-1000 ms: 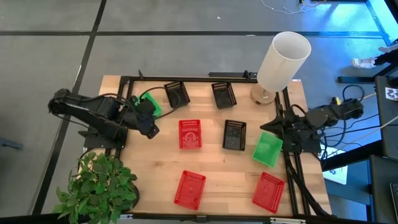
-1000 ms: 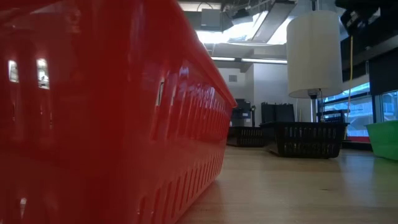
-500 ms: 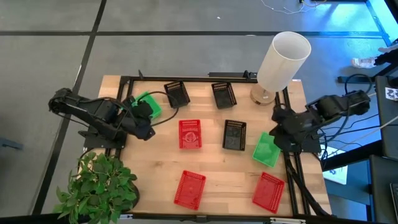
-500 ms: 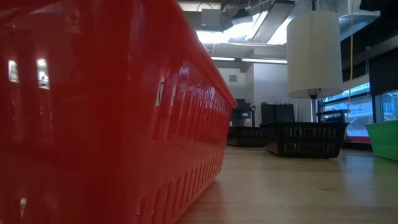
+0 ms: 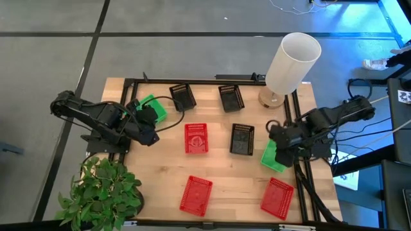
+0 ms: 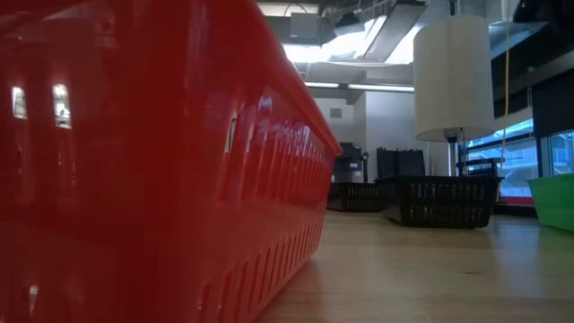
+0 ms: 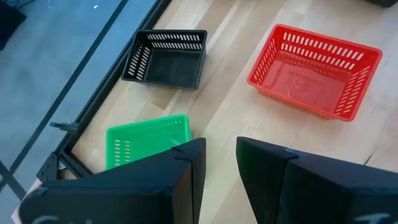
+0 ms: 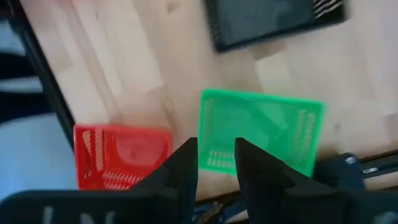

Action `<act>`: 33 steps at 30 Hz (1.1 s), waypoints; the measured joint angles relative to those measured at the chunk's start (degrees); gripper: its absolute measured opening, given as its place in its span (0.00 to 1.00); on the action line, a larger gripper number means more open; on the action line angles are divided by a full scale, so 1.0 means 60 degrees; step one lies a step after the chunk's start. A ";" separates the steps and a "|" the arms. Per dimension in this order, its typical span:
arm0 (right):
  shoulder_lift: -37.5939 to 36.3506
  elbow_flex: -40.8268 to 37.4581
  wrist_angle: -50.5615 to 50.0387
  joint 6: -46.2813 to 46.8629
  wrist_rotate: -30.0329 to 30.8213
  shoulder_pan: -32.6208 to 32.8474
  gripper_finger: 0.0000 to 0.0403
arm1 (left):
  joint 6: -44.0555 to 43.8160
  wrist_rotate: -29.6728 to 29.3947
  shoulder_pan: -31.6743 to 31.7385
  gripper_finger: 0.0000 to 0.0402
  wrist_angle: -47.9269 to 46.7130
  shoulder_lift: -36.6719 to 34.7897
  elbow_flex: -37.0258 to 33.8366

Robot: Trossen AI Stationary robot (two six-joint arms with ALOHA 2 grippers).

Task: Stack baskets by color
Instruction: Stack the right green bin on the green bins

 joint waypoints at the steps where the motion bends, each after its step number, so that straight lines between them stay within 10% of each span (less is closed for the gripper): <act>1: 0.0089 -0.0164 0.0212 -0.0128 -0.0197 0.0036 0.27 | 0.0000 -0.0002 0.0000 0.20 0.0000 0.0000 0.0000; 11: 0.0750 -0.2069 0.3347 -0.0586 -0.1090 0.0212 0.27 | 0.0000 0.0002 0.0000 0.20 0.0003 0.0000 0.0000; 33: 0.1731 -0.3875 0.4555 0.2196 -0.1095 0.0205 0.27 | -0.0007 0.0005 0.0004 0.20 0.0047 -0.0004 0.0000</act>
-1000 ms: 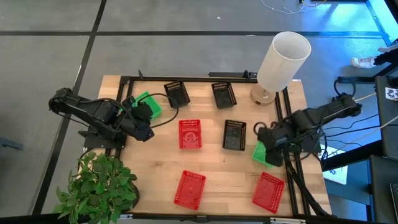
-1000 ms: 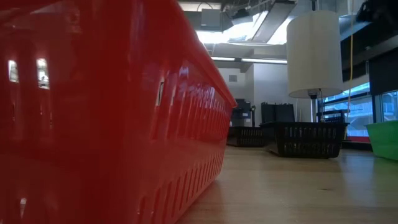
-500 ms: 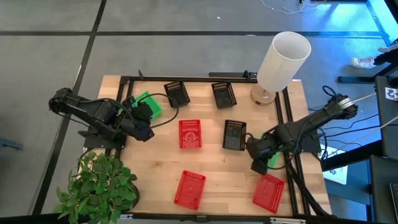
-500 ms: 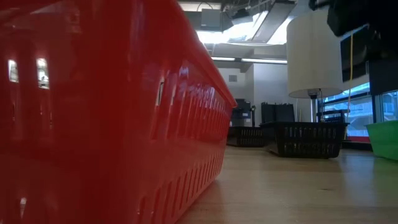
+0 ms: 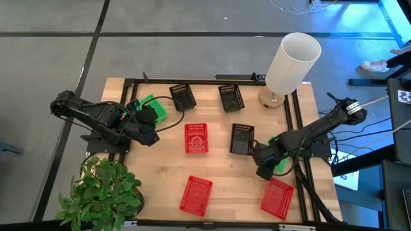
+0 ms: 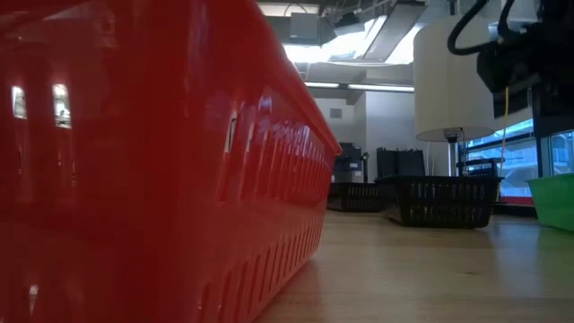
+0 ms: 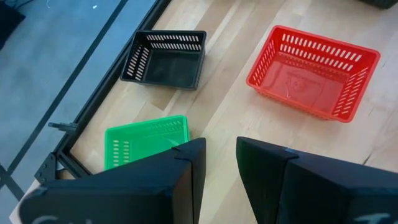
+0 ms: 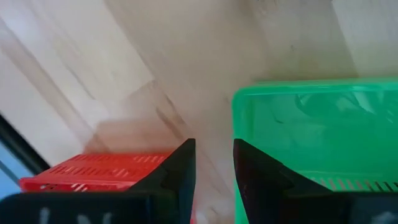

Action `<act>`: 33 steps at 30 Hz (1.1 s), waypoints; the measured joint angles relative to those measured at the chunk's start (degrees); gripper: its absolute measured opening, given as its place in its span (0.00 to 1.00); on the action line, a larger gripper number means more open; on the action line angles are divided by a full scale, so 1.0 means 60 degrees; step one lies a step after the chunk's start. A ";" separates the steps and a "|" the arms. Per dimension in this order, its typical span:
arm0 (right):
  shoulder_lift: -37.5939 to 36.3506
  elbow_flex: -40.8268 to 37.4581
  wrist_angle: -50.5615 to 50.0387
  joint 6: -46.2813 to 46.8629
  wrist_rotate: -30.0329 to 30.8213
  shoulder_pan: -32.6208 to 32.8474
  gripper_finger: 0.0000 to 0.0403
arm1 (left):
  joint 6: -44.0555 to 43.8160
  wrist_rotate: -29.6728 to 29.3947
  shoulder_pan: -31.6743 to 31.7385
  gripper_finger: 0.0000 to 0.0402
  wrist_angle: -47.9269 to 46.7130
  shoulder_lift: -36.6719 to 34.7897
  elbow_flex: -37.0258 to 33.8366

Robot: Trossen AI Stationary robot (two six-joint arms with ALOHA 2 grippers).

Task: Stack baskets by color
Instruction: Stack the right green bin on the green bins

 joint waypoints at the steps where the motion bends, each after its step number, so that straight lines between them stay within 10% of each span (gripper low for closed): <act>1: 0.0049 -0.0055 -0.0007 -0.0024 0.0006 0.0004 0.27 | 0.0000 0.0001 -0.0002 0.20 0.0000 0.0000 0.0000; 25: 0.1754 -0.0177 0.0114 -0.1309 0.0404 -0.0001 0.26 | -0.0020 0.0004 0.0000 0.20 0.0015 0.0003 0.0000; 33: 0.2256 -0.0177 0.0316 -0.1536 0.0642 -0.0036 0.04 | 0.0057 0.0008 0.0000 0.20 0.0007 0.0004 0.0000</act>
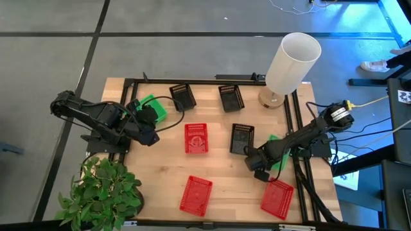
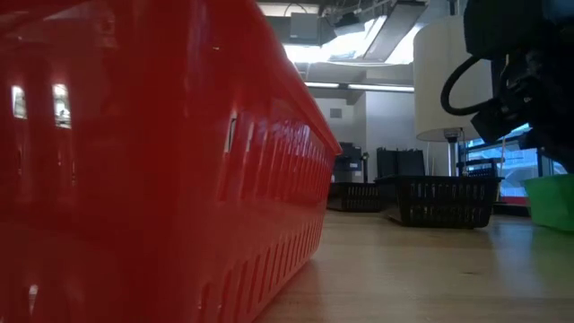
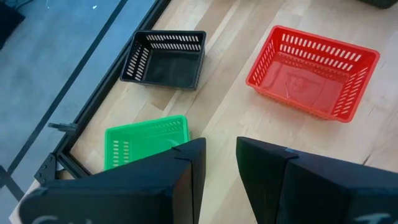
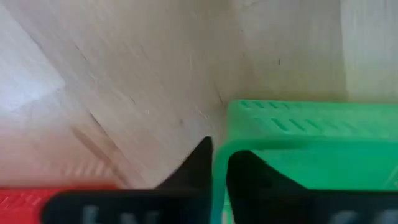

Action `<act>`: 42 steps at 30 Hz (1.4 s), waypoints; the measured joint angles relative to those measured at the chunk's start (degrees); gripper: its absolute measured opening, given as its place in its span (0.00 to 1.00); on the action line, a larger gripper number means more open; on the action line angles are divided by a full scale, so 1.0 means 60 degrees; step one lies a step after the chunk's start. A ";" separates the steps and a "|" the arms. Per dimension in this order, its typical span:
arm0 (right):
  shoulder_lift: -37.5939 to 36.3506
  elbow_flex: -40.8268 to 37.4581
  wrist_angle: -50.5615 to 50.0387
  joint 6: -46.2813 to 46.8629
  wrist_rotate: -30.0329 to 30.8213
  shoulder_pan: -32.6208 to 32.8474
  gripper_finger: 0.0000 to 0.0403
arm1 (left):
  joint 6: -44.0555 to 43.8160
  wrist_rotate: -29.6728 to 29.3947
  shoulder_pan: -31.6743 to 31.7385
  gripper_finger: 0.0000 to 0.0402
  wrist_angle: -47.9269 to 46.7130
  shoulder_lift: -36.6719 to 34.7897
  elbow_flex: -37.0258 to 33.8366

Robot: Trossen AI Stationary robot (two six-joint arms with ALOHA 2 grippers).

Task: Stack baskets by color
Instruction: Stack the right green bin on the green bins

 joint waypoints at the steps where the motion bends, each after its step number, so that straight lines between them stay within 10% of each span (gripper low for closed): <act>1: -0.0003 0.0001 0.0032 -0.0013 0.0049 0.0001 0.03 | 0.0119 0.0042 0.0000 0.20 0.0000 0.0000 0.0000; 18: -0.0043 0.4004 -0.3404 -0.2843 0.1718 0.0001 0.00 | 0.2011 0.0735 0.0000 0.20 0.0302 0.0004 0.0004; 42: -0.0043 0.5876 -0.2815 -0.9718 0.3458 -0.0914 0.00 | 1.1219 0.1985 0.1066 0.20 0.5731 0.0419 0.0015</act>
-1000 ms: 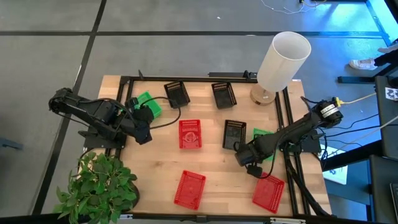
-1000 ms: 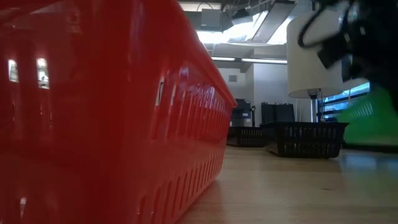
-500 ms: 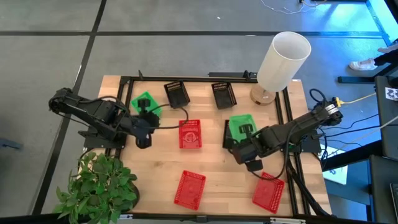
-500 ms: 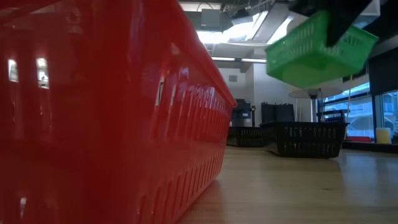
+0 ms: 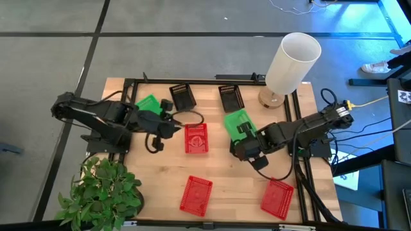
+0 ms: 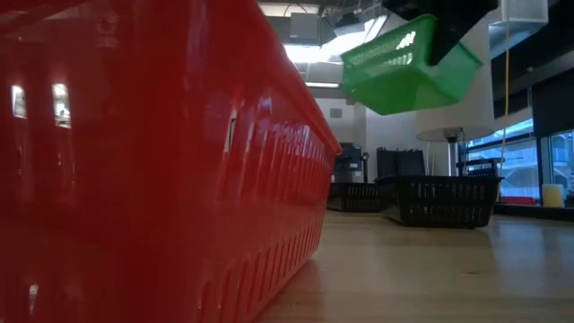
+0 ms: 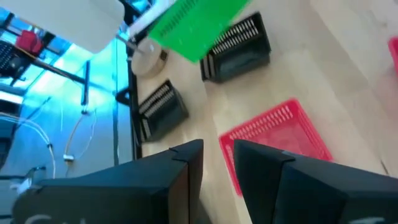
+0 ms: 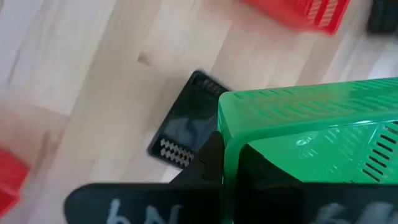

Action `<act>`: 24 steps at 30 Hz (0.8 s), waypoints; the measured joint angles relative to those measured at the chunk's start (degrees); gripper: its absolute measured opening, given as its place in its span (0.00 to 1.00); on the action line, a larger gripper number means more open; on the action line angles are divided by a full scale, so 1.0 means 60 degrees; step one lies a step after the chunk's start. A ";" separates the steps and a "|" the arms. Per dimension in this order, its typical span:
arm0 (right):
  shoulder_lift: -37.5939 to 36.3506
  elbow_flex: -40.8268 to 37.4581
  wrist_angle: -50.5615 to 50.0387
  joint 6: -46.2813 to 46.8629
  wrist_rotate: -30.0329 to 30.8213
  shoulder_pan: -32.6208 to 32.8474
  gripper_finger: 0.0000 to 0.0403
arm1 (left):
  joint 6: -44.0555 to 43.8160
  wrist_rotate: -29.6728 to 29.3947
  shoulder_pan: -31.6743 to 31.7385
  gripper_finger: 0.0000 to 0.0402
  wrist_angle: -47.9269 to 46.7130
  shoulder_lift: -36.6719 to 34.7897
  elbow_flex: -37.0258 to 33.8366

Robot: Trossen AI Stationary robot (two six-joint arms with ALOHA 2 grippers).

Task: Stack baskets by color
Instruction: Stack the right green bin on the green bins

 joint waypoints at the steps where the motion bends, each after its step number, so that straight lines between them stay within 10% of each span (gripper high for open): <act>1: 0.0000 0.0000 0.0120 -0.0185 -0.0001 -0.0063 0.00 | 0.0126 0.0067 0.0098 0.20 0.0074 0.0053 -0.0001; 24: -0.0004 0.0002 0.0942 -0.0501 0.0002 -0.0310 0.00 | -0.0782 -0.0269 0.0345 0.20 0.1106 0.0683 -0.0010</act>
